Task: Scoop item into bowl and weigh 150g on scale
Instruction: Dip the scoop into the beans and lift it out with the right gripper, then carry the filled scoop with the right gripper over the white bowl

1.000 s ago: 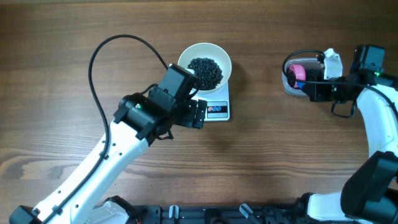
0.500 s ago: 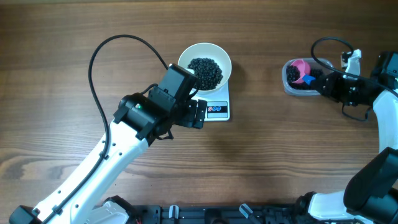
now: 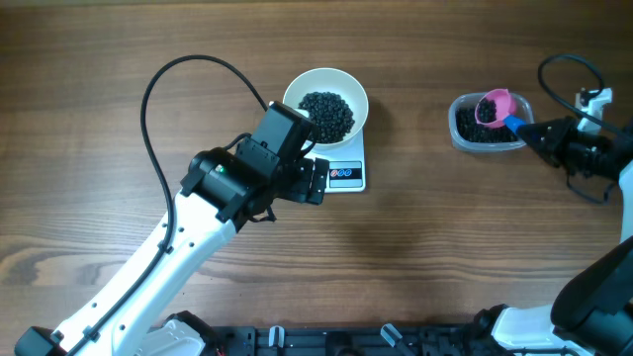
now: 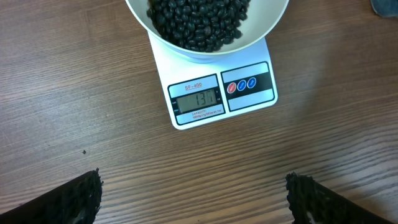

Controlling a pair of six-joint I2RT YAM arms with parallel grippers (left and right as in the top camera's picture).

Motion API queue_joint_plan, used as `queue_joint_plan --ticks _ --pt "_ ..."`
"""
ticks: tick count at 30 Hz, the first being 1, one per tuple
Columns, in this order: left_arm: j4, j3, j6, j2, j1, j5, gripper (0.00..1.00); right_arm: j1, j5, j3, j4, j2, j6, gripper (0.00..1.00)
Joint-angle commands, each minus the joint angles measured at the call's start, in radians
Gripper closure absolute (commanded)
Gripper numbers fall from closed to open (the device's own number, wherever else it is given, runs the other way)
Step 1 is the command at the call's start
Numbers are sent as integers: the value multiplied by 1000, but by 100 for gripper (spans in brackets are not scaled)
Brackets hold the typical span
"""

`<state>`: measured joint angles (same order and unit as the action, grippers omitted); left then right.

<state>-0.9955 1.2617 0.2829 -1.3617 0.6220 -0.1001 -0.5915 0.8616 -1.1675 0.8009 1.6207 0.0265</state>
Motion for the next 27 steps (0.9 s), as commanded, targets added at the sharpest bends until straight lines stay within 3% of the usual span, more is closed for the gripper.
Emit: queue_joint_plan --ticks 1,9,15,20,23,27 --pt "0 16 10 -1 5 2 0 -32 175 -2 2 14 -4 96" --pt "0 16 10 -1 5 2 0 -40 484 -2 19 14 -4 96" --pt "0 16 10 -1 5 2 0 12 532 -2 21 14 -11 96" --pt "0 16 10 -1 5 2 0 201 531 -2 -1 14 -26 96" --pt "0 16 10 -1 5 2 0 359 518 -2 -170 14 -171 96" --pt "0 16 10 -1 5 2 0 523 291 -2 -287 14 -212 96"
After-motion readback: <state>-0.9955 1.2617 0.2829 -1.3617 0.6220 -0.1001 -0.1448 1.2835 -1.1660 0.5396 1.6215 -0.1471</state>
